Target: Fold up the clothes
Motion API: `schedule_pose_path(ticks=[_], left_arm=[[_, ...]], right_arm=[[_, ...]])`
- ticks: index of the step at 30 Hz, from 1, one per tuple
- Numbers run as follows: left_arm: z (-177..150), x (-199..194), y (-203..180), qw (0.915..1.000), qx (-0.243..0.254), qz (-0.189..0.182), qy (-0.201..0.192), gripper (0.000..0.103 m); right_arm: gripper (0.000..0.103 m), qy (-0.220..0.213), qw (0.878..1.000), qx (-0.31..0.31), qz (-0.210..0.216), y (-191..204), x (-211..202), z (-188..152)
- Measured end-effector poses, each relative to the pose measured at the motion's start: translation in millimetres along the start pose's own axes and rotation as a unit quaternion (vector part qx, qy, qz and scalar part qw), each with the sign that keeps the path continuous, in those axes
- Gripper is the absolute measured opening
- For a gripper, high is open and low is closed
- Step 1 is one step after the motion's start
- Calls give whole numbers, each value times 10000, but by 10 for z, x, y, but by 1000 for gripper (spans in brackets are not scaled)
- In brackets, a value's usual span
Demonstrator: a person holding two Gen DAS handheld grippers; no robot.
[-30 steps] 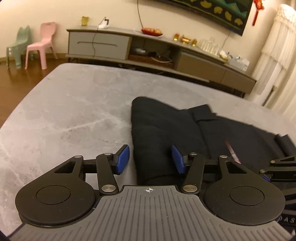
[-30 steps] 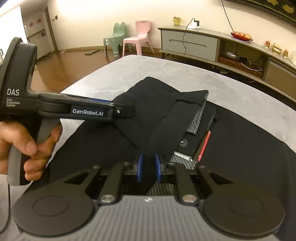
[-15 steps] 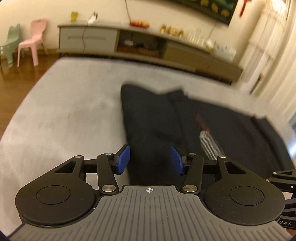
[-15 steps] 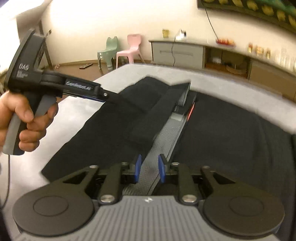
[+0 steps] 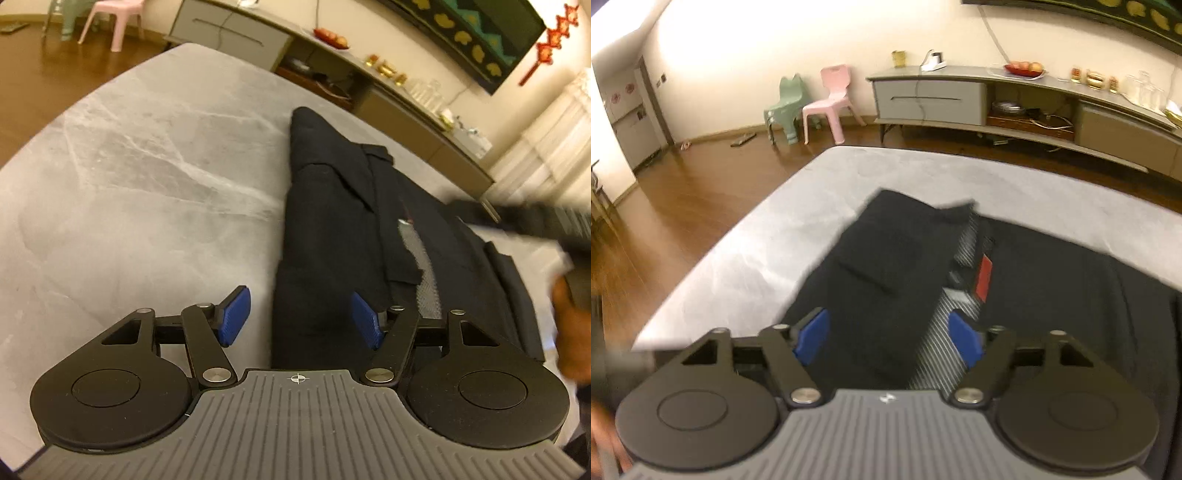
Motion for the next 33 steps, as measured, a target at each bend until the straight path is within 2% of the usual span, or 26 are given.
schedule_pose_path(ticks=[1, 3, 5, 8, 9, 10, 12, 13, 14, 15, 17, 21, 24, 25, 27, 29, 30, 31, 33], left_arm=[[-12, 4, -20, 10000, 5, -76, 15, 51], [-36, 10, -60, 9997, 15, -229, 45, 29], [-26, 14, -115, 9997, 179, -192, -2, 15], [-20, -7, -156, 9994, 205, -244, -100, 2], [-18, -16, -178, 9993, 233, -250, -129, 0], [-16, -25, -202, 9992, 268, -244, -156, 0], [-12, -47, -235, 9991, 275, -248, -204, 0], [0, -67, -271, 9989, 298, -264, -242, 0], [21, -92, -319, 9986, 326, -298, -284, 0], [42, -127, -405, 9980, 371, -369, -343, 0], [60, -188, -660, 9957, 532, -615, -446, 0], [-6, -217, -1379, 9830, 1058, -1420, -476, 0], [-224, -44, -1911, 9635, 1453, -2250, 11, 7], [-276, -1, -2033, 9569, 1554, -2449, 130, 11], [-341, 73, -2199, 9457, 1696, -2754, 316, 11], [-338, 189, -2214, 9438, 1700, -2798, 443, 11], [-336, 274, -2196, 9457, 1691, -2727, 518, 11], [-336, 390, -2154, 9502, 1671, -2556, 615, 11], [-330, 598, -2068, 9602, 1635, -2140, 741, 11]], right_arm=[[84, 91, 9999, -108, -45, 141, 113, 98], [86, 296, 9989, -314, -160, 407, 374, 203], [86, 539, 9966, -533, -322, 662, 653, 238], [85, 826, 9892, -922, -784, 882, 1004, 208], [82, 905, 9853, -1063, -980, 929, 1108, 196], [77, 966, 9814, -1194, -1151, 935, 1190, 185], [38, 898, 9812, -1200, -1213, 897, 1184, 235], [32, 873, 9824, -1181, -1152, 877, 1144, 264], [22, 848, 9836, -1162, -1091, 856, 1104, 293], [18, 725, 9869, -1049, -984, 789, 990, 328], [16, 430, 9933, -775, -744, 632, 720, 404], [16, 271, 9990, 139, -338, -284, 409, 215], [16, 167, 9963, 838, -33, -1000, 181, 68], [16, 132, 9941, 1070, 68, -1240, 104, 21], [17, 62, 9878, 1532, 271, -1722, -51, -72], [20, 145, 9842, 1760, 150, -2050, 102, -249], [23, 206, 9834, 1802, 98, -2151, 207, -332], [25, 270, 9827, 1830, 54, -2238, 314, -413], [37, 269, 9809, 1925, 107, -2314, 399, -538]])
Point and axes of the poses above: each gripper's, at about its wrist camera, not at the fingertips, and x roughly the way its jaws point, y to its left, z to its top, the point moved 8 cm from there along x, roughly the way its jaws point, and after that the axes turned 10 degrees about -z, right-handed, at the moved point
